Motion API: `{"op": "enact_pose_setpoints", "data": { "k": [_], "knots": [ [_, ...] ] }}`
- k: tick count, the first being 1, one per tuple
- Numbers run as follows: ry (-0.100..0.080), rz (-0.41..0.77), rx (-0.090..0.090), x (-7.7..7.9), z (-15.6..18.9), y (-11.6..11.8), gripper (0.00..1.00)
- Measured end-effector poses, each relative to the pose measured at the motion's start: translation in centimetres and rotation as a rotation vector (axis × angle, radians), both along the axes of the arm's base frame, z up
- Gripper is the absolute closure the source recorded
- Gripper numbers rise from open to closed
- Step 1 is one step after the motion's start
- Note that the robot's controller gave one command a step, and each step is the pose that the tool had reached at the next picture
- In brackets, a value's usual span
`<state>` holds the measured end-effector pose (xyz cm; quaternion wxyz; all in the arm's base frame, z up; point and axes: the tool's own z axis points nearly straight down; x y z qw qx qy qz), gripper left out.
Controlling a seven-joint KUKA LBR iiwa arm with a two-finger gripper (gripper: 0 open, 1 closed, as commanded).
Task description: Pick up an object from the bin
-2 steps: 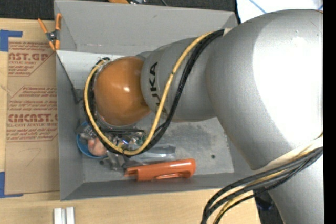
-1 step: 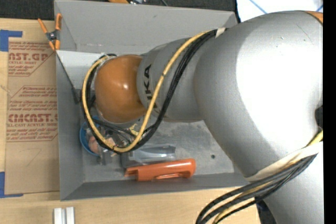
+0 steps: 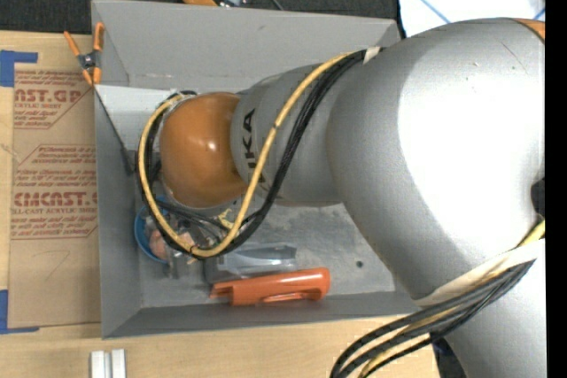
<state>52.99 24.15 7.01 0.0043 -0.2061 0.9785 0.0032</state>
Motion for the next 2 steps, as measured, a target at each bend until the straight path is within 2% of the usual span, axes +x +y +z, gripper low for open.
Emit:
{"op": "enact_pose_setpoints", "data": {
  "k": [1,2],
  "knots": [
    [0.012,0.0,-0.005,-0.4,2.3,-0.1,1.0],
    [0.004,0.0,-0.003,-0.1,6.3,0.0,1.0]
  ]
}}
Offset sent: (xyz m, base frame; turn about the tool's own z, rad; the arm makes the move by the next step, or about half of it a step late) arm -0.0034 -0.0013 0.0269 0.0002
